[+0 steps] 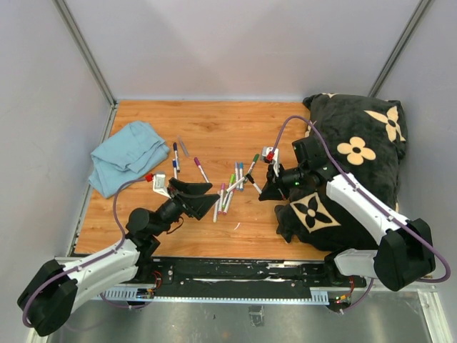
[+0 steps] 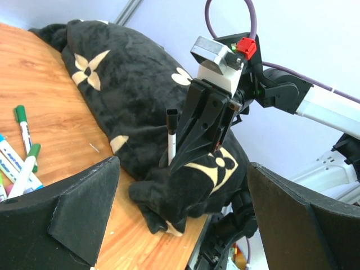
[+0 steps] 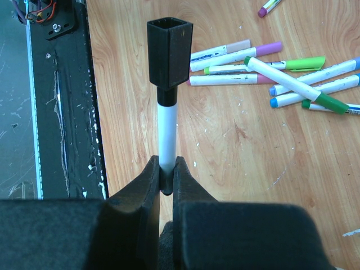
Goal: Open the pen caps
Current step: Open the pen cap from the pen.
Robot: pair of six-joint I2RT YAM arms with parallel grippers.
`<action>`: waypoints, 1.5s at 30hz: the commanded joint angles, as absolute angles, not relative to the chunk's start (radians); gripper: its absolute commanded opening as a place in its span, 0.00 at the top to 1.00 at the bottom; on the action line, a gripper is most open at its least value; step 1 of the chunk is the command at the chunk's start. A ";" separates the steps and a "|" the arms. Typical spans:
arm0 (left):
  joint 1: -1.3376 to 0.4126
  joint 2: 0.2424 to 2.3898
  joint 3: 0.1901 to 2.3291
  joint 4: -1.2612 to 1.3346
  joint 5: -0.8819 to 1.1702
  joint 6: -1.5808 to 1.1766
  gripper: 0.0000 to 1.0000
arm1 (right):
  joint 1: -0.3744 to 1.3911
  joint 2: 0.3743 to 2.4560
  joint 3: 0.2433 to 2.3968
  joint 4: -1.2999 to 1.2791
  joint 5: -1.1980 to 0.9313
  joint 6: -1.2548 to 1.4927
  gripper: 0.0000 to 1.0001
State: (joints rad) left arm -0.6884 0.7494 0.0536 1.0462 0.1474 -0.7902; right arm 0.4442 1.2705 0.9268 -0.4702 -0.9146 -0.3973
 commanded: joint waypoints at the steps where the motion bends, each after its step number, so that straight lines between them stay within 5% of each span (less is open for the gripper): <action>1: -0.681 0.787 0.042 1.127 0.164 -0.845 0.01 | 0.442 1.277 0.960 -0.484 -0.919 -0.413 0.96; 22: -0.822 0.971 0.131 1.138 -0.102 -0.832 0.02 | 0.450 1.294 0.963 -0.484 -0.931 -0.408 0.95; 42: -0.938 1.356 0.397 1.172 -0.155 -0.810 0.32 | 0.468 1.293 0.962 -0.480 -0.934 -0.402 0.94; 45: -0.947 1.382 0.415 1.173 -0.149 -0.804 0.43 | 0.468 1.290 0.961 -0.479 -0.934 -0.402 0.94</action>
